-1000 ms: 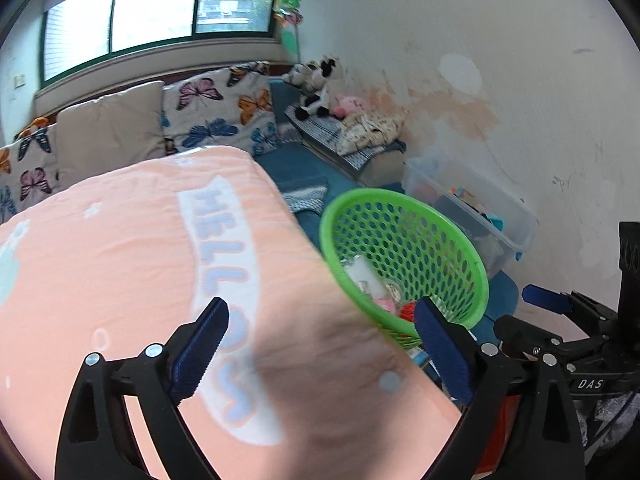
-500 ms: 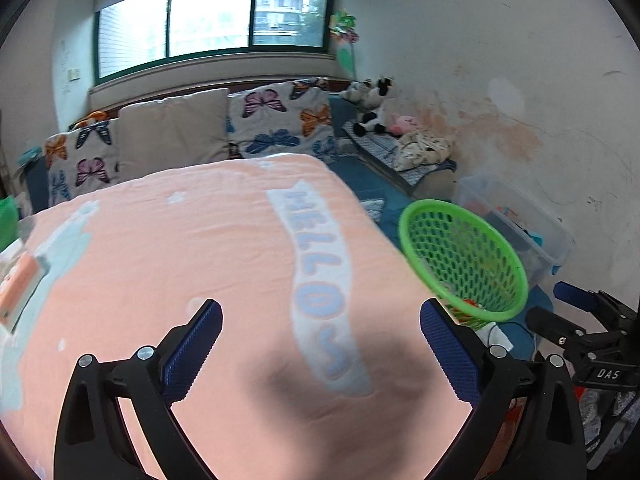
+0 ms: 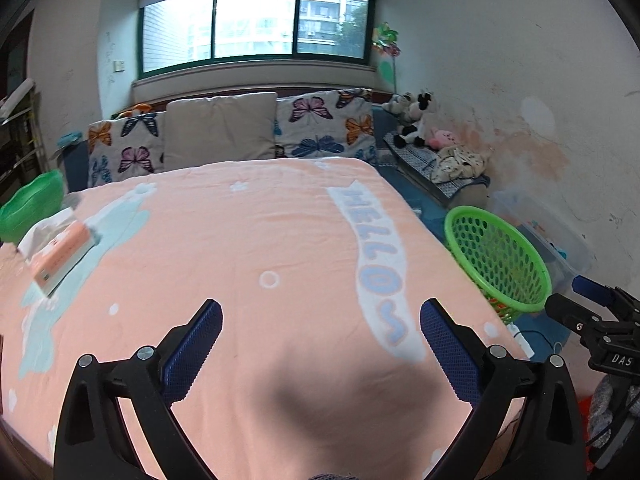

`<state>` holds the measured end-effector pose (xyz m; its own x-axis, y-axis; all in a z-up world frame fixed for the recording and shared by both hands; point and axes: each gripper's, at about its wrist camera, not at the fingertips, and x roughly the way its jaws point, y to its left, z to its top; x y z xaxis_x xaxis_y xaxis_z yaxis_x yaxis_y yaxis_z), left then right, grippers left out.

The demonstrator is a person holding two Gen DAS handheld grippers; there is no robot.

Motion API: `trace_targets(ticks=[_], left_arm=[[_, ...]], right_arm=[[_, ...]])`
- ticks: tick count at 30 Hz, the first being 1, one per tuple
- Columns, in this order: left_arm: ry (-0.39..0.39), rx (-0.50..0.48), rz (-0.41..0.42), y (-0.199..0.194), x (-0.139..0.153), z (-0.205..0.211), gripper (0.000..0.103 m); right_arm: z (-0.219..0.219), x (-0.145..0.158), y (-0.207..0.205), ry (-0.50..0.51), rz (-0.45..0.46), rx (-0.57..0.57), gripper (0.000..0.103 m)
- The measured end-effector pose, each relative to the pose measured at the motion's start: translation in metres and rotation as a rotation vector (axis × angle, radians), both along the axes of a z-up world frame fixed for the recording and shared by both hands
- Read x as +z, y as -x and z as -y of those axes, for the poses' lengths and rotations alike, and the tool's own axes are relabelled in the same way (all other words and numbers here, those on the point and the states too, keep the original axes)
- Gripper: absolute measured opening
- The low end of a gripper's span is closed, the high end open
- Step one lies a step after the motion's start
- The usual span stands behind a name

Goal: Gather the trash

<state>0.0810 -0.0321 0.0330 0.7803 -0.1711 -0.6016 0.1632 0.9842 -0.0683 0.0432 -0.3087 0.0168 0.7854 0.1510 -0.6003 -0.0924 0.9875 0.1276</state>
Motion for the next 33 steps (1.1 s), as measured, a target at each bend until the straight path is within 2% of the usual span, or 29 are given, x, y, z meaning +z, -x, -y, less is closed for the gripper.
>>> trace_targets(ticks=[12,19,33], left_arm=[[-0.027,0.118,0.031,0.025,-0.004,-0.028,0.096],[-0.033,0.15,0.051,0.032,-0.002,-0.035,0.096],[-0.035,0.193,0.041,0.035,-0.006,-0.046,0.096]], right_arm=[[-0.028,-0.003,0.003,0.004,0.009,0.052,0.099],[-0.036,-0.002,0.003,0.005,0.01,0.072,0.099],[-0.045,-0.005,-0.002,-0.005,0.0,0.099,0.099]])
